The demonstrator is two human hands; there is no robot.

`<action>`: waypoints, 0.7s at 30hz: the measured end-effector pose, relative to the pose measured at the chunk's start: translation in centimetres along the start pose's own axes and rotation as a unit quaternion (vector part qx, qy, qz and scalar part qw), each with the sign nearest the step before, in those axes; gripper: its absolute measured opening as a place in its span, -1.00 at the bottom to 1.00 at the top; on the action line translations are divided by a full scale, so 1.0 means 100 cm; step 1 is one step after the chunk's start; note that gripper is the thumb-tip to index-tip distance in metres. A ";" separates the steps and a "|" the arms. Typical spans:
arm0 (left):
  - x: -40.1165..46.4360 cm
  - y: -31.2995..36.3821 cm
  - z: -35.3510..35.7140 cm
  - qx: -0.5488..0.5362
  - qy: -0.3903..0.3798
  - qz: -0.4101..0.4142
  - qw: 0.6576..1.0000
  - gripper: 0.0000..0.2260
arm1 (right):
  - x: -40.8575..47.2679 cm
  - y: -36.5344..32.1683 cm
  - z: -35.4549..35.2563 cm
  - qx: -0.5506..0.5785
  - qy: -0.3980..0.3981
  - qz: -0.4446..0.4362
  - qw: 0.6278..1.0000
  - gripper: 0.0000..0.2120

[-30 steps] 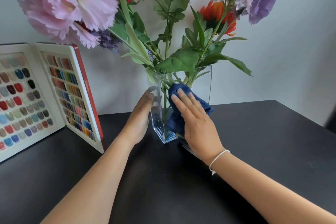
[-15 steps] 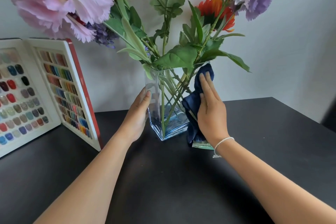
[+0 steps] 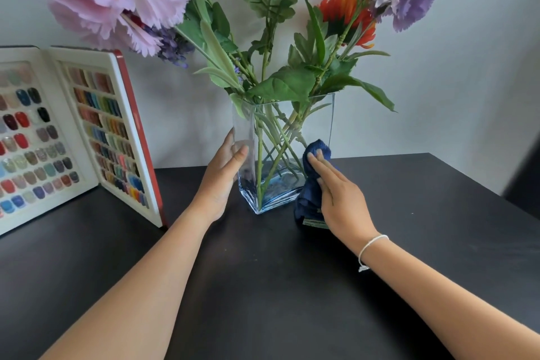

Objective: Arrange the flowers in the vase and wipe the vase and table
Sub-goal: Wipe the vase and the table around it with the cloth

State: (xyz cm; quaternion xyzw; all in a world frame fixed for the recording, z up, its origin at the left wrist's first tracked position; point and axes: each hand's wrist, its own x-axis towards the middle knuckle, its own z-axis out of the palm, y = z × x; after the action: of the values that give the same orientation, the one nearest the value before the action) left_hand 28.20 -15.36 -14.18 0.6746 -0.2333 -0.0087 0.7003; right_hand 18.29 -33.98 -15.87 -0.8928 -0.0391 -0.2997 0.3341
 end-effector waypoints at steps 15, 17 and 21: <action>-0.010 0.000 -0.002 -0.006 -0.011 -0.019 1.000 -0.12 | -0.005 -0.026 0.013 -0.177 -0.157 -0.199 0.951 -0.47; -0.009 0.000 -0.002 -0.002 -0.010 -0.020 1.000 -0.14 | -0.007 -0.024 0.013 -0.197 -0.184 -0.204 0.941 -0.49; -0.009 -0.001 -0.003 -0.004 -0.012 -0.021 1.000 -0.14 | -0.007 -0.021 0.012 -0.224 -0.231 -0.212 0.923 -0.47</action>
State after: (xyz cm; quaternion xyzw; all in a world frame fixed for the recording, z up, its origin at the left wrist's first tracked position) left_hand 27.54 -14.77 -14.54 0.6761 -0.2273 -0.0324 0.7001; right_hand 17.72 -31.49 -15.77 -0.9598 -0.2351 -0.1494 0.0356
